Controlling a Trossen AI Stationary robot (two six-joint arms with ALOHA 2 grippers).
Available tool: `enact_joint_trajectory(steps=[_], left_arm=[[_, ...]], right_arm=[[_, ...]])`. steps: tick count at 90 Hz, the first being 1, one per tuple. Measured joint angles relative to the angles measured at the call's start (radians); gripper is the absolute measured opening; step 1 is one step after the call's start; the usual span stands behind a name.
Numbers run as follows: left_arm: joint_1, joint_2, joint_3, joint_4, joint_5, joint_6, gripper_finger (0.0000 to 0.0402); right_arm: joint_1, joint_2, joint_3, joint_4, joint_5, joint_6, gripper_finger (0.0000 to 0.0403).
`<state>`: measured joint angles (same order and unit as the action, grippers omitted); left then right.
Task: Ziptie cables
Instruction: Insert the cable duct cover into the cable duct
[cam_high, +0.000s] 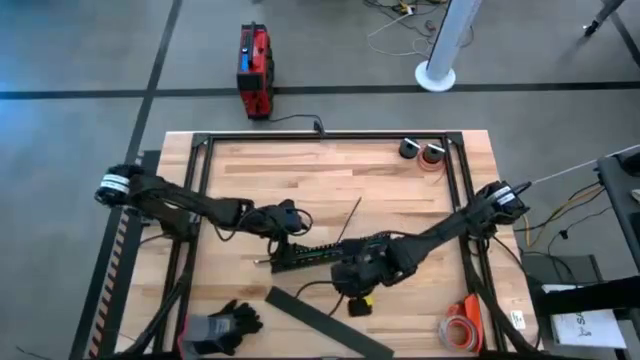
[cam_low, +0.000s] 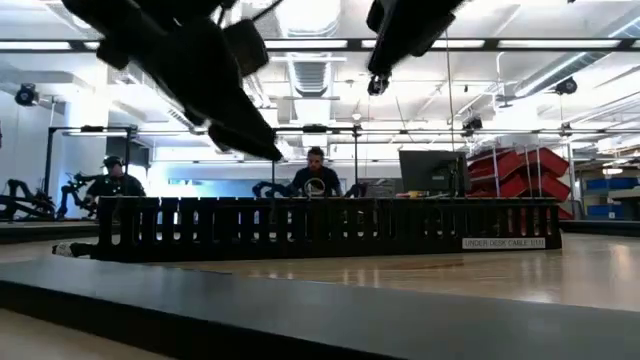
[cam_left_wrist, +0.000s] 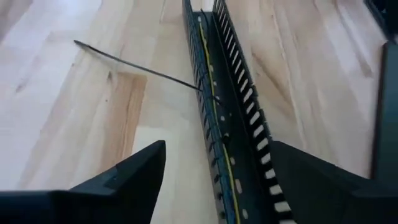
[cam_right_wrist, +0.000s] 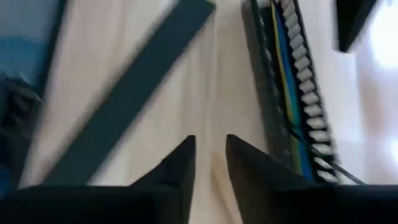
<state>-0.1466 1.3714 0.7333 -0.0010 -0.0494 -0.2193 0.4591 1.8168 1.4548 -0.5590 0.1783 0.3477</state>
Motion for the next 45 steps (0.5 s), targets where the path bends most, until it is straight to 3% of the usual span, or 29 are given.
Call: enact_joint_trajectory(steps=[16, 30, 45], left_arm=[[-0.056, -0.184, -0.038, -0.122, 0.012, -0.076, 0.0230], [-0.112, -0.354, -0.068, -0.220, 0.012, -0.184, 0.0203], [-0.177, -0.477, -0.124, -0.210, 0.011, -0.281, 0.0184]], right_arm=[[0.041, 0.092, -0.005, 0.226, 0.058, 0.055, 0.0184], [0.063, 0.227, 0.017, 0.479, 0.169, 0.059, 0.0227], [0.064, 0.364, 0.128, 0.514, 0.257, 0.107, 0.0254]])
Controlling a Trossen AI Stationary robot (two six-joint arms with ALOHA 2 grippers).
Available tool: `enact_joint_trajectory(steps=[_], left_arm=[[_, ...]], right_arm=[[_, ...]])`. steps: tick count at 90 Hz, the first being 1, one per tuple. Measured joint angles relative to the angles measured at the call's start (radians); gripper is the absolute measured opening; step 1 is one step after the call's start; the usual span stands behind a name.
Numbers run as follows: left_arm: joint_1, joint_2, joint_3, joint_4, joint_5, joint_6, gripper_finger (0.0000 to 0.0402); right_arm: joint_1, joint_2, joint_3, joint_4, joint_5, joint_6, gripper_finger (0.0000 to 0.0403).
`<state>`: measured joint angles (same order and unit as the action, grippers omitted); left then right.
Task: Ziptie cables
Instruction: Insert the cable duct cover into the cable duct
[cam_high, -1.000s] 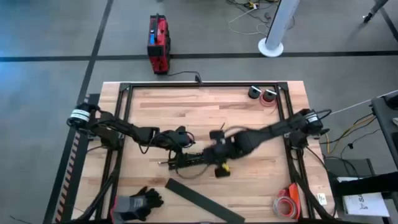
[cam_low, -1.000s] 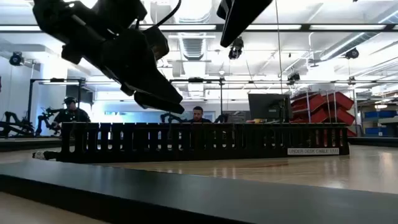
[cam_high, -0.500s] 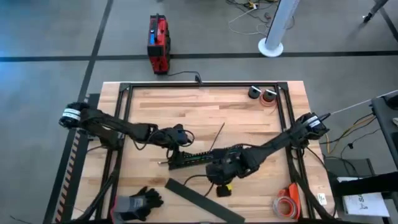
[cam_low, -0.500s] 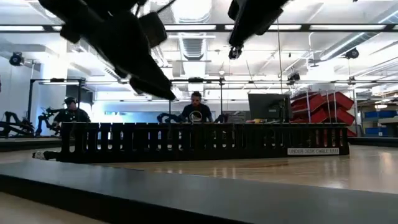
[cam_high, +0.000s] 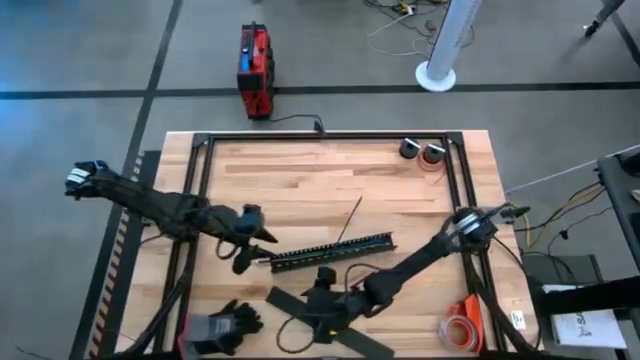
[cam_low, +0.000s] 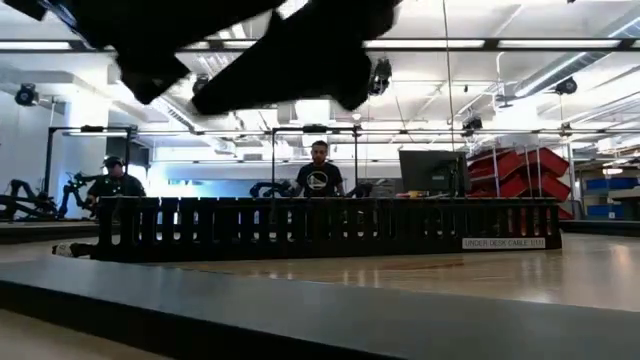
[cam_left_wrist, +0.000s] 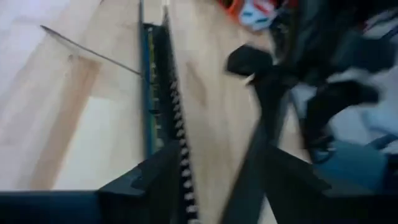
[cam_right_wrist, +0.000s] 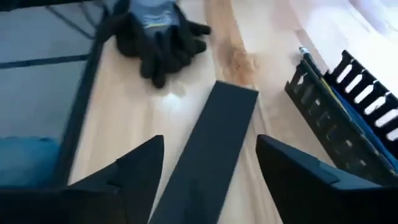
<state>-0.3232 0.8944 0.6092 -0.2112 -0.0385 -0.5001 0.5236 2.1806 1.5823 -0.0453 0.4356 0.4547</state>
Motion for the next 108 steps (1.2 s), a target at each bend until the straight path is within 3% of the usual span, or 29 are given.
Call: enact_joint_trajectory(steps=[18, 40, 51, 71, 108], left_arm=[[-0.058, -0.046, -0.053, 0.018, 0.000, -0.034, 0.0178], [-0.083, -0.044, -0.088, 0.013, 0.007, -0.013, 0.0204], [-0.088, -0.047, -0.107, 0.035, 0.011, -0.003, 0.0218], [-0.089, -0.046, -0.180, 0.094, 0.012, 0.002, 0.0233], [-0.089, -0.041, -0.351, 0.408, -0.009, 0.108, 0.0220]], right_arm=[[0.000, 0.163, 0.197, -0.026, 0.061, 0.019, 0.0283], [-0.003, 0.312, 0.431, -0.362, 0.154, 0.217, 0.0310], [-0.005, 0.347, 0.442, -0.329, 0.166, 0.290, 0.0307], [-0.003, 0.391, 0.435, -0.282, 0.200, 0.282, 0.0287], [0.000, 0.478, 0.422, -0.207, 0.255, 0.247, 0.0222]])
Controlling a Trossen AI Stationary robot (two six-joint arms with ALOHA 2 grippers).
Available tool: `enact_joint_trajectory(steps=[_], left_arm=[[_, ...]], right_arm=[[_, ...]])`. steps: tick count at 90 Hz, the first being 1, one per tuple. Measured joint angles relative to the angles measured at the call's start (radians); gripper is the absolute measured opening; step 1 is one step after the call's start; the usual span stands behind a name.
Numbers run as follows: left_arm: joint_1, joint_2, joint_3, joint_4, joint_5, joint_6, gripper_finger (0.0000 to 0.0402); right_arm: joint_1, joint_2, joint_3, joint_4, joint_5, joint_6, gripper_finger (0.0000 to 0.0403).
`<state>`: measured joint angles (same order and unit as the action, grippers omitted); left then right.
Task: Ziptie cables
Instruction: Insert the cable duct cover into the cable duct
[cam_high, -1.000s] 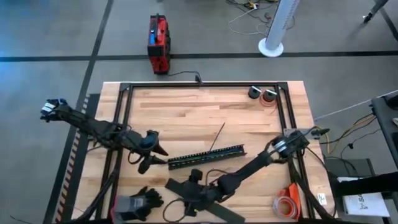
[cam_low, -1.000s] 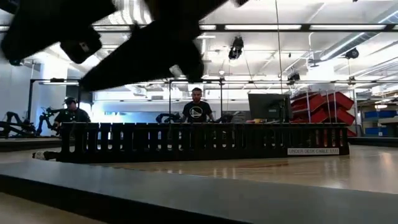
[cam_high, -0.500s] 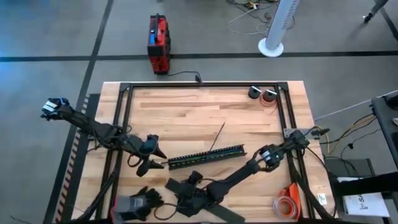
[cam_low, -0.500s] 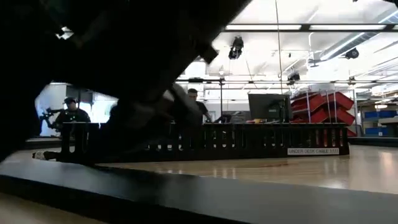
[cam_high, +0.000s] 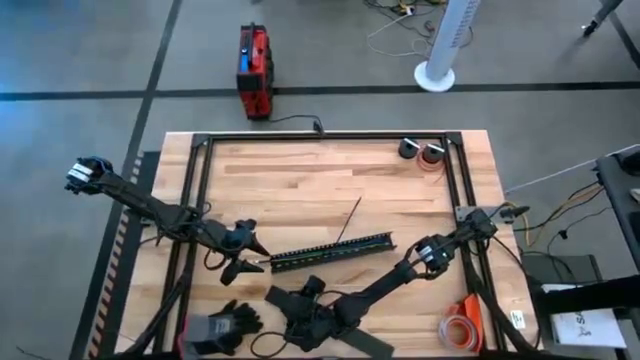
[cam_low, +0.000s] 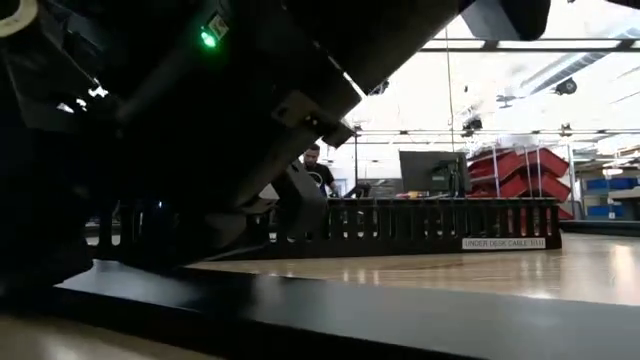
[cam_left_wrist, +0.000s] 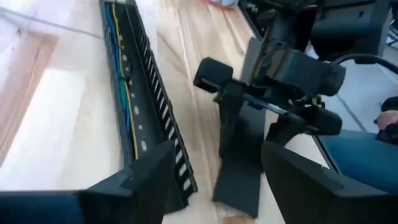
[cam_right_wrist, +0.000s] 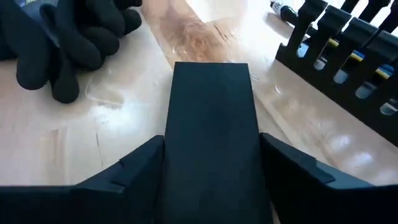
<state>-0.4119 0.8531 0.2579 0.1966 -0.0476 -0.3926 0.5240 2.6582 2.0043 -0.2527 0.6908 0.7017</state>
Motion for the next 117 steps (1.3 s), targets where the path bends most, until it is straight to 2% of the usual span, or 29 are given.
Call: enact_joint_trajectory(steps=[13, 29, 44, 52, 65, 88, 102, 117], left_arm=[[0.000, 0.000, -0.040, 0.065, -0.044, 0.022, 0.0216], [0.000, 0.000, -0.044, 0.066, -0.084, 0.044, 0.0223], [0.001, 0.000, -0.044, 0.066, -0.101, 0.042, 0.0233], [0.001, 0.000, -0.044, 0.066, -0.103, 0.042, 0.0236], [0.001, 0.001, -0.044, 0.066, -0.103, 0.039, 0.0237], [0.001, 0.006, -0.042, 0.065, -0.101, 0.036, 0.0223], [0.001, 0.002, -0.007, 0.066, -0.102, 0.045, 0.0212], [0.002, 0.020, 0.015, 0.065, -0.157, 0.079, 0.0206]], right_arm=[[0.000, 0.004, -0.007, 0.025, 0.015, -0.008, 0.0247], [0.000, 0.009, -0.014, 0.082, 0.051, -0.055, 0.0269], [0.001, 0.012, -0.075, 0.239, 0.115, -0.095, 0.0256], [-0.011, 0.011, -0.113, 0.326, 0.094, -0.124, 0.0245], [-0.031, 0.005, -0.151, 0.366, 0.042, -0.119, 0.0226], [-0.044, -0.008, -0.153, 0.378, -0.001, -0.175, 0.0219], [-0.040, -0.075, -0.147, 0.336, -0.029, -0.266, 0.0219], [-0.012, -0.204, -0.156, 0.146, -0.063, -0.367, 0.0218]])
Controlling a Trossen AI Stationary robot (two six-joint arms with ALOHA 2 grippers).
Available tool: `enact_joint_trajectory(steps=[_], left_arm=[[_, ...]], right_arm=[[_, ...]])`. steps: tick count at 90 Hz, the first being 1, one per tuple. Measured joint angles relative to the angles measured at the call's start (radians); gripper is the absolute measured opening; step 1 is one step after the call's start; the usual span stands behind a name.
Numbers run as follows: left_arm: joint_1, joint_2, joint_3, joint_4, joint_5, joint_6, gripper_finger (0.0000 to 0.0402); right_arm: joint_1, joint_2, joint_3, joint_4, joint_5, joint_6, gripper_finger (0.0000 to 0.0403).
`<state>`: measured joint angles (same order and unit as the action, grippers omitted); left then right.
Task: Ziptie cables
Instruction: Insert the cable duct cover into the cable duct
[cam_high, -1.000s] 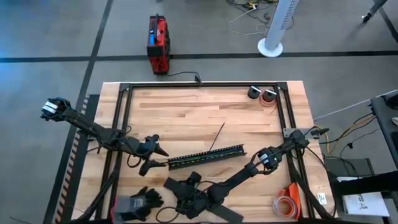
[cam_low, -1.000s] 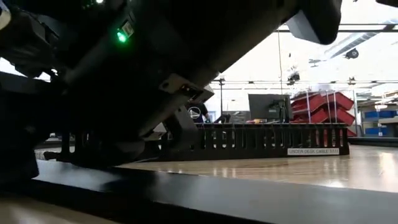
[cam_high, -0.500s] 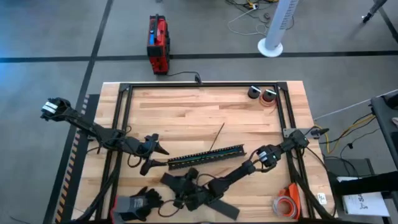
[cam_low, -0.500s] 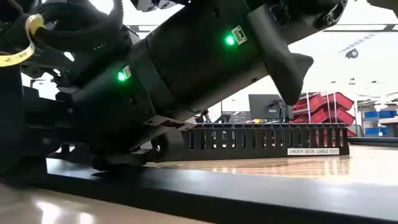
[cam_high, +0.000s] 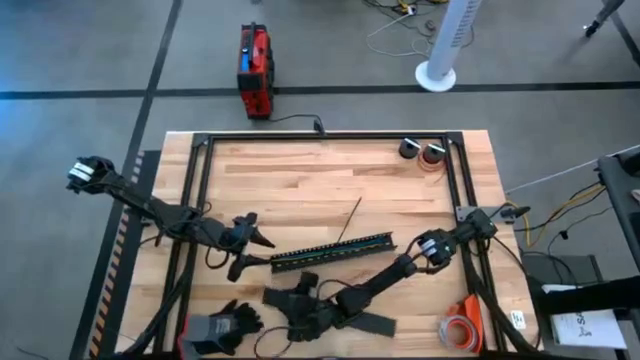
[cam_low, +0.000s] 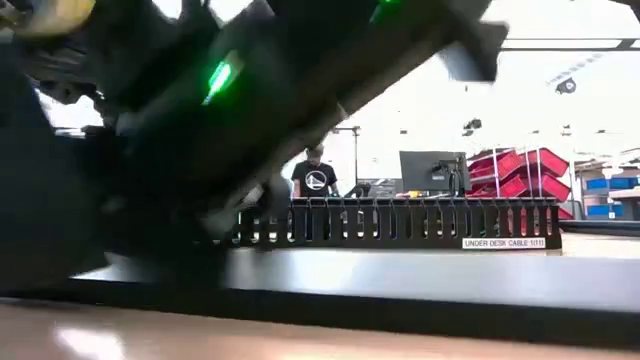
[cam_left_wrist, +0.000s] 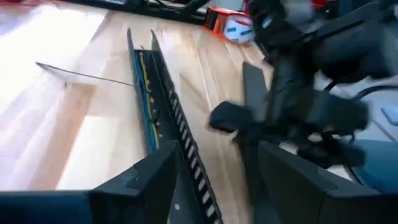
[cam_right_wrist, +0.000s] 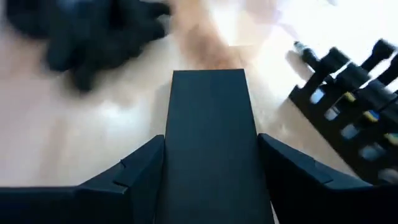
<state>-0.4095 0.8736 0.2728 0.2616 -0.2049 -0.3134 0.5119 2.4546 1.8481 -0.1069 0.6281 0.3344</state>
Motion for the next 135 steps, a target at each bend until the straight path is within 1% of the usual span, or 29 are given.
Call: enact_joint_trajectory(steps=[10, 21, 32, 39, 51, 66, 71, 95, 106, 120, 135], left_arm=[[0.001, 0.013, 0.002, 0.001, -0.056, 0.001, 0.0216], [0.001, 0.039, 0.002, 0.005, -0.109, -0.015, 0.0238], [0.001, 0.108, 0.002, 0.091, -0.122, -0.030, 0.0261], [0.001, 0.178, 0.003, 0.157, -0.122, -0.034, 0.0277], [0.001, 0.306, 0.018, 0.239, -0.122, -0.036, 0.0310], [0.001, 0.454, 0.066, 0.296, -0.121, -0.032, 0.0341], [0.001, 0.495, 0.087, 0.295, -0.121, -0.027, 0.0345], [0.001, 0.693, 0.220, 0.293, -0.123, -0.005, 0.0347], [0.002, 0.772, 0.269, 0.304, -0.157, -0.010, 0.0347], [0.006, 0.817, 0.295, 0.208, -0.186, -0.044, 0.0347], [0.011, 0.795, 0.312, 0.176, -0.213, -0.046, 0.0347]], right_arm=[[0.018, -0.122, -0.001, -0.176, 0.025, 0.009, 0.0218], [0.040, -0.229, -0.021, -0.345, 0.041, 0.009, 0.0218], [0.054, -0.336, -0.028, -0.502, 0.038, 0.006, 0.0218], [0.053, -0.404, -0.029, -0.586, 0.067, 0.012, 0.0218], [0.051, -0.481, -0.058, -0.682, 0.133, 0.036, 0.0219], [0.053, -0.582, -0.097, -0.704, 0.174, 0.051, 0.0218], [0.052, -0.595, -0.102, -0.724, 0.186, 0.059, 0.0218], [0.037, -0.606, -0.103, -0.809, 0.185, 0.066, 0.0218], [0.035, -0.605, -0.106, -0.807, 0.178, 0.067, 0.0218], [0.035, -0.605, -0.109, -0.807, 0.171, 0.074, 0.0218], [0.035, -0.605, -0.120, -0.803, 0.154, 0.095, 0.0218]])
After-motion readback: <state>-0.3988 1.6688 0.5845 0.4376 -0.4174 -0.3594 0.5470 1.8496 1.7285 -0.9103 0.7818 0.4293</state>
